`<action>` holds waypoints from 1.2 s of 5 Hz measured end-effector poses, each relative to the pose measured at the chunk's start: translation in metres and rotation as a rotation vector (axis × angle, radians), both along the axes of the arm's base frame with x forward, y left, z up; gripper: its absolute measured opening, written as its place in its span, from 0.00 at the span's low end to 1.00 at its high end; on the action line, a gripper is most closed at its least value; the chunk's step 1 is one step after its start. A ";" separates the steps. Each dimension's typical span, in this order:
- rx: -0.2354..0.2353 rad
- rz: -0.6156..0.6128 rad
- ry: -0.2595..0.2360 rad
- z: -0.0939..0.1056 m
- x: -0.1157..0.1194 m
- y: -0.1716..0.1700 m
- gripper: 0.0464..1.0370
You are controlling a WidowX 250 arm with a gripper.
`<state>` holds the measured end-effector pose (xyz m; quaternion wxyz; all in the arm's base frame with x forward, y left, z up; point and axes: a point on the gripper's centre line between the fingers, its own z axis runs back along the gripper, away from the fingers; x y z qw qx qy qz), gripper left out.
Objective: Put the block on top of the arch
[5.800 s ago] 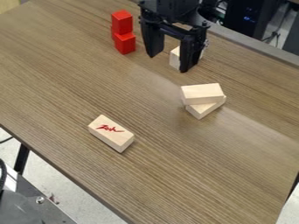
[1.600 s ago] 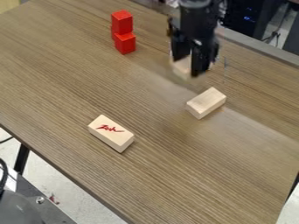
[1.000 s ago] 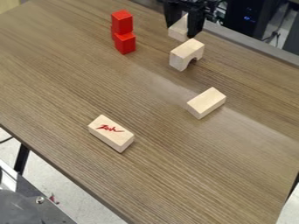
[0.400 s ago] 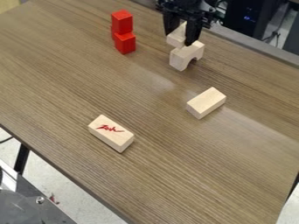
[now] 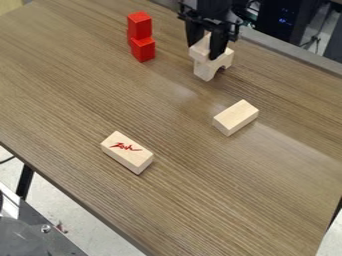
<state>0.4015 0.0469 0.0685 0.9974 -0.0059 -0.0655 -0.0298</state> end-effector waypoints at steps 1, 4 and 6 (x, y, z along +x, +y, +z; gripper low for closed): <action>0.002 -0.006 -0.002 -0.003 0.001 0.003 0.52; -0.013 -0.011 0.000 -0.006 0.005 0.004 0.52; -0.020 -0.001 0.006 -0.009 0.009 0.004 0.52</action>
